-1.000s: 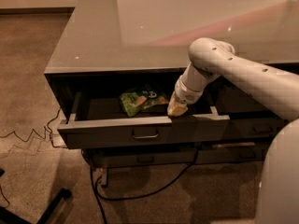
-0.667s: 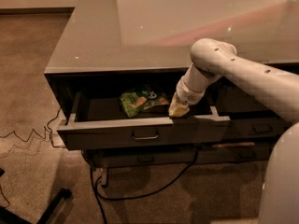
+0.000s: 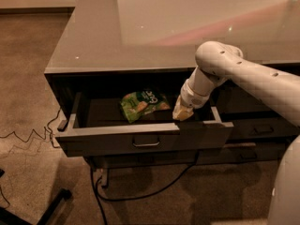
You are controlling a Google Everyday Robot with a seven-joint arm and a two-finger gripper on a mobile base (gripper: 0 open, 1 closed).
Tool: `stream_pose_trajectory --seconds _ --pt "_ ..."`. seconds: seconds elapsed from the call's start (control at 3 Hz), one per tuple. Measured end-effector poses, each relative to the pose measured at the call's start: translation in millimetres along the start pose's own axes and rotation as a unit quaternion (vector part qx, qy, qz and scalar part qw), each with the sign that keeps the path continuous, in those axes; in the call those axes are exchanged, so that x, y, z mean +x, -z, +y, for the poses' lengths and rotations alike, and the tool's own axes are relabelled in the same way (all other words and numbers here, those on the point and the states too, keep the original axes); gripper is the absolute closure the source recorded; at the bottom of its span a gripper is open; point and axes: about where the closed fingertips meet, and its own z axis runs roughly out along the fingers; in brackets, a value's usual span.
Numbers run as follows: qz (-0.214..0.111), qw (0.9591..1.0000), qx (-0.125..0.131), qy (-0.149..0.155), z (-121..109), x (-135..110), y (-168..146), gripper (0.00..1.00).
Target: Open top drawer
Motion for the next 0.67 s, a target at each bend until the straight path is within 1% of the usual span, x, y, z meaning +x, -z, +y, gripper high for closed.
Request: stream_pose_trajectory --seconds 0.33,0.67 --pt "0.001 0.9997 -0.020 -0.013 23.4 12.5 -11.4 1.00" --pt "-0.002 0.9996 -0.024 -0.017 34.3 15.6 -13.6 1.00"
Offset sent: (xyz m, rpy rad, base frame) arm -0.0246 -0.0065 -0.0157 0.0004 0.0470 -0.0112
